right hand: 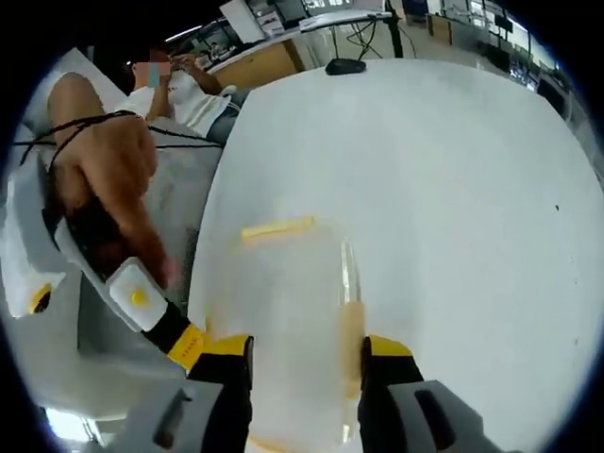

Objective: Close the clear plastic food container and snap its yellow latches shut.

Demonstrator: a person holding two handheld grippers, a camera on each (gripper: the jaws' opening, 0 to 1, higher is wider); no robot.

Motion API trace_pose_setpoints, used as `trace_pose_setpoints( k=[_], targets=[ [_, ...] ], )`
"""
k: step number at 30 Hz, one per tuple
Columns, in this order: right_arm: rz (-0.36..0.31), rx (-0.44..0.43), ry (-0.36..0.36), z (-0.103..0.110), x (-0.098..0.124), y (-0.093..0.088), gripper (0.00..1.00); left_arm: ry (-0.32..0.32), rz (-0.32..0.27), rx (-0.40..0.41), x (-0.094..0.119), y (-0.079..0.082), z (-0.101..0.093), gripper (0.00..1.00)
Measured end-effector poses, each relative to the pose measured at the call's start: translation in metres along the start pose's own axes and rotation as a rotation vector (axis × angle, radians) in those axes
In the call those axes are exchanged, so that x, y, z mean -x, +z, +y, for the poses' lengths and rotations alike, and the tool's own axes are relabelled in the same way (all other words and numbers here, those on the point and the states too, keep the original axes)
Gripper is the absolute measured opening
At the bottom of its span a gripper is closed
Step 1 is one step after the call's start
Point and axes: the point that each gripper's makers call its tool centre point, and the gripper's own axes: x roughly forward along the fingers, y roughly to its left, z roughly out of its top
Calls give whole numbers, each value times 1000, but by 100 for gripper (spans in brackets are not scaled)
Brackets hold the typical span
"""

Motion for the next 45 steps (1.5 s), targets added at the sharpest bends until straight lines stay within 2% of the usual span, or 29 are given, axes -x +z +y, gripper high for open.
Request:
trace_pose_setpoints(
  k=[1,2,3,7,9,11,12,14,15,17,19,21,23,24,25,28,32,33,38,45],
  targets=[
    [-23,-35,-2,2,-2,4,42,-18,15,10,1,-1,-2,3],
    [-34,-76,16,5,-5,7,42,-55,2,59,0,1,-5,4],
    [-17,-63,12,2,-3,4,41,-42,6,62,0,0,-2,4],
    [-47,-87,5,-1,0,4,40,-35,3,62,-1,-1,-1,7],
    [-34,-115,0,-2,1,2,40,-23,23,24,2,-5,-4,9],
    [-15,-152,-2,-3,4,-4,40,-19,56,28,7,-13,-7,14],
    [-16,-166,-5,-4,5,-5,40,0,81,56,9,-19,-5,16],
    [-23,-252,-23,-7,7,-9,41,29,100,51,12,-30,-2,23],
    [-30,-300,-29,-9,8,-11,42,62,108,79,12,-35,3,26],
    [-43,-273,-31,-8,8,-11,42,76,90,131,11,-36,3,31],
    [-47,-262,-43,-7,9,-10,41,92,112,131,10,-39,2,34],
    [-37,-256,-49,-8,10,-10,40,108,103,130,6,-34,-1,39],
    [-23,-236,-57,-8,12,-10,39,132,128,104,4,-35,-2,42],
    [-15,-235,-61,-8,12,-10,39,153,151,72,4,-37,-1,42],
    [-11,-235,-63,-8,11,-10,39,157,145,76,3,-35,0,42],
    [1,-241,-59,-7,11,-11,39,170,113,127,6,-31,7,33],
    [9,-246,-64,-7,12,-11,39,161,112,112,3,-29,8,33],
    [11,-245,-65,-7,12,-12,38,161,126,87,2,-30,7,33],
    [14,-240,-68,-7,12,-12,38,165,130,89,1,-28,7,33],
    [36,-240,-67,-7,11,-12,38,162,169,99,-1,-29,8,32]
  ],
)
